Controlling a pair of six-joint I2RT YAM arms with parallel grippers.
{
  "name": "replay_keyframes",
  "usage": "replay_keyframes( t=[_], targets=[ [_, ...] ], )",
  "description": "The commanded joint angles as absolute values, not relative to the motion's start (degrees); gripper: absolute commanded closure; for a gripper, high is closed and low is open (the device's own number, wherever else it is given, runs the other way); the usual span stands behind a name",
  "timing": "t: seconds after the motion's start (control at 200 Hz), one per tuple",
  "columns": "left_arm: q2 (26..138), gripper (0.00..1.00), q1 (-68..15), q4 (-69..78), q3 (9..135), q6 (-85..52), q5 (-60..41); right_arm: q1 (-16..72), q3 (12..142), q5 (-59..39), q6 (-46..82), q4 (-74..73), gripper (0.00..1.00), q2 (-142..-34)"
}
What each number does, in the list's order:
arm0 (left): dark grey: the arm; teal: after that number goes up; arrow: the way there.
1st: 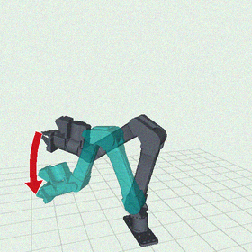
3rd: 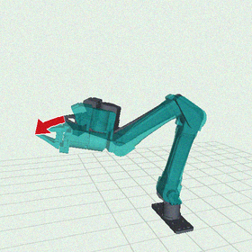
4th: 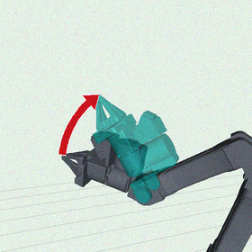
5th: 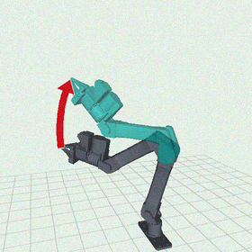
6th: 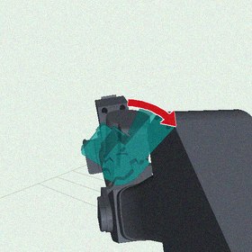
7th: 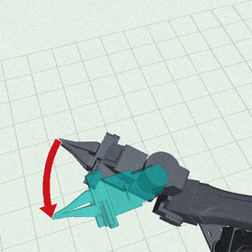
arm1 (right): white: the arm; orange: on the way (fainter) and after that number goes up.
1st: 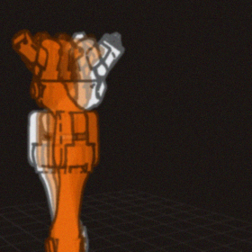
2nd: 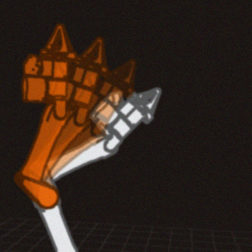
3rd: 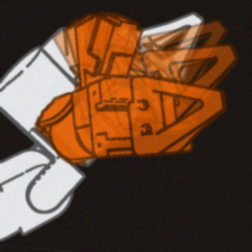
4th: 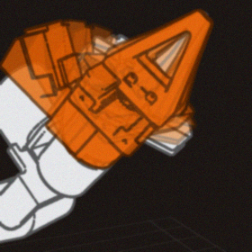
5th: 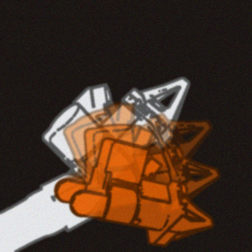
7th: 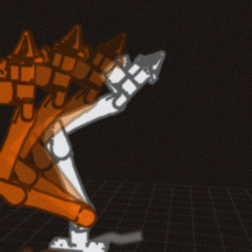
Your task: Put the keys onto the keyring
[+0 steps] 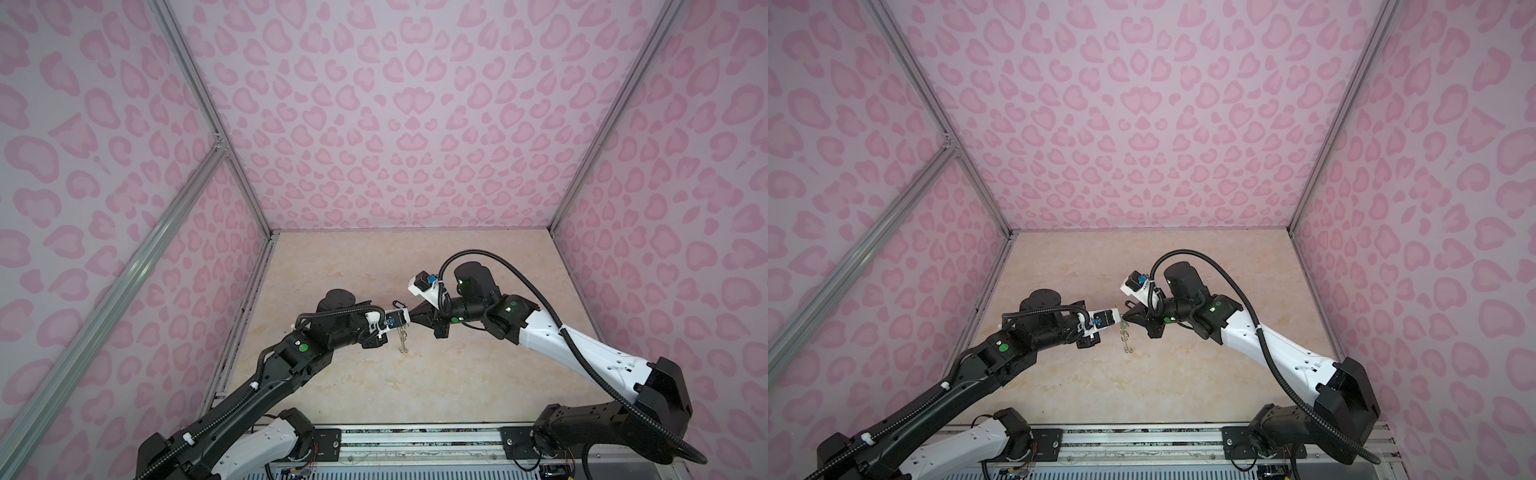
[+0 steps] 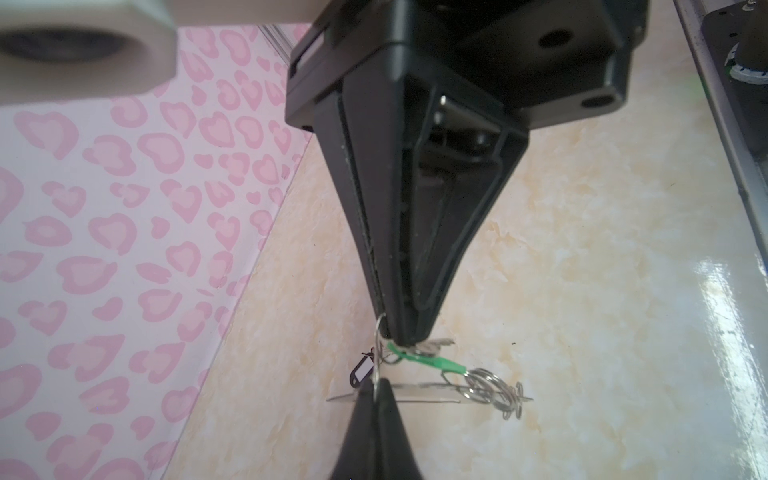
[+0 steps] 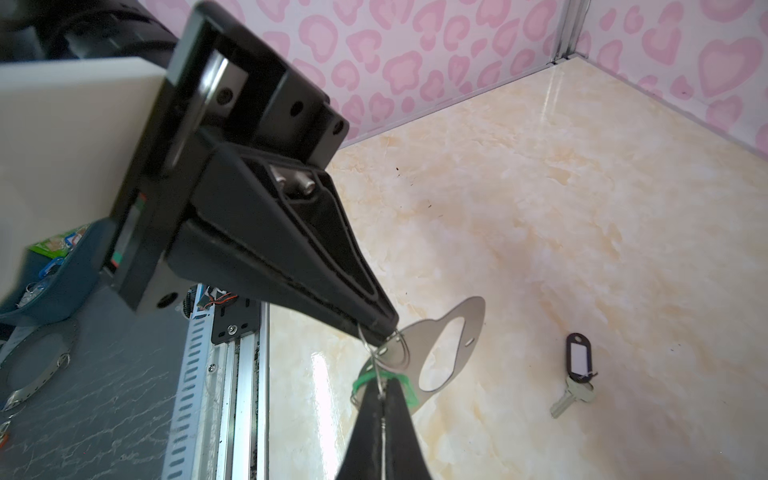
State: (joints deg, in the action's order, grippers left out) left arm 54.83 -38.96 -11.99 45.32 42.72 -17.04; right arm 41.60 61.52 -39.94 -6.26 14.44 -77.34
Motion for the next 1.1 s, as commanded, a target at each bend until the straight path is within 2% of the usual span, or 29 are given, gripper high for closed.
replay_keyframes(
  t=[0.0,1.095],
  targets=[
    [54.51,0.97,-38.98,-11.82,45.71,43.25,-21.59,41.27,61.92,-37.14,-6.99,15.55,1.0,-78.15],
    [58.01,0.97,-38.92,-12.83,47.97,41.61,-27.82,38.85,66.16,-38.06,-10.55,24.33,1.0,-80.9]
  ],
)
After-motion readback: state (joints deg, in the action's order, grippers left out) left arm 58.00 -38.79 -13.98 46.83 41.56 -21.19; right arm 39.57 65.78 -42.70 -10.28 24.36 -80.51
